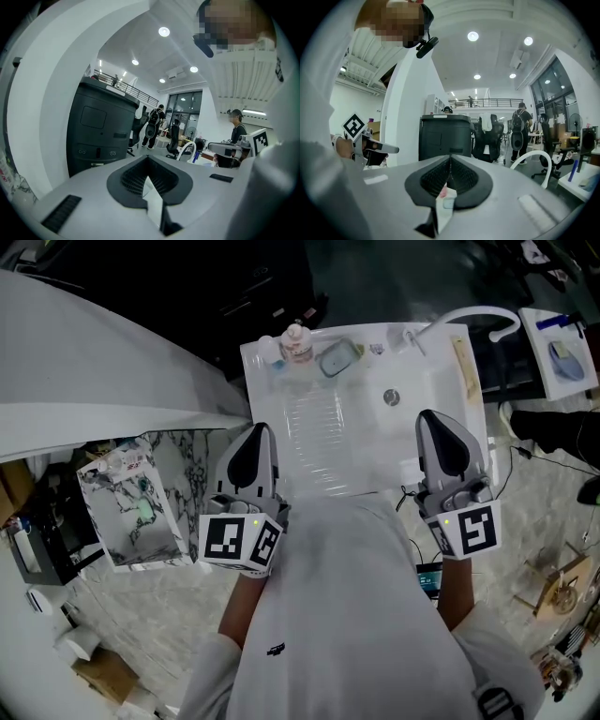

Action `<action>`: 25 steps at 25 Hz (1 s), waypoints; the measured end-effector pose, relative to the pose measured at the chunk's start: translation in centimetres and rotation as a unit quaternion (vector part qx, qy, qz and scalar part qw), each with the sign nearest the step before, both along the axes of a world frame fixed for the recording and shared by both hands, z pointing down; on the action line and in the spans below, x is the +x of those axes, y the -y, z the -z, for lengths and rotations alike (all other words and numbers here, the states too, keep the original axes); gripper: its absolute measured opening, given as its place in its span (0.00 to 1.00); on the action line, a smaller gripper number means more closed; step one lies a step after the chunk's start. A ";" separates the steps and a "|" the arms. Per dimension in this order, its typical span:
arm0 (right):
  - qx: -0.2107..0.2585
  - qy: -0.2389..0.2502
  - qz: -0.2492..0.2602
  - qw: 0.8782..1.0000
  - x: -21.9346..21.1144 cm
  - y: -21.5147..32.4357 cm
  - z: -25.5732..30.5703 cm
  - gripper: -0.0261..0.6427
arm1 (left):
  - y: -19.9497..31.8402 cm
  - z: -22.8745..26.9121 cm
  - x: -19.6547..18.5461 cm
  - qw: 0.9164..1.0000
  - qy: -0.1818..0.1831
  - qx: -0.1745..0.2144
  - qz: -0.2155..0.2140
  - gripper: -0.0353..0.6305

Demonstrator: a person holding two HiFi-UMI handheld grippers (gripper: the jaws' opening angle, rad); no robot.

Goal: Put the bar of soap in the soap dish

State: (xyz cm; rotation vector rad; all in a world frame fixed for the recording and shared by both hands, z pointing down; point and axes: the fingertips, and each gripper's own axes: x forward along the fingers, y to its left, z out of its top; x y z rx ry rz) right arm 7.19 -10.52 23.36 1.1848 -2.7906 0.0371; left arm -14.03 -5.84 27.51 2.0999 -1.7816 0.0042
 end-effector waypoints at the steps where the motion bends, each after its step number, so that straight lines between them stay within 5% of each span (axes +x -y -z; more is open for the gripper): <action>1: -0.002 0.002 0.000 1.000 0.0 -0.1 -0.1 0.06 | -0.1 -0.1 0.1 1.000 -0.002 0.000 0.000 0.07; 25: -0.015 0.011 0.009 1.000 -1.2 -0.9 -1.0 0.06 | -0.6 0.2 0.9 1.000 -0.019 0.002 0.003 0.07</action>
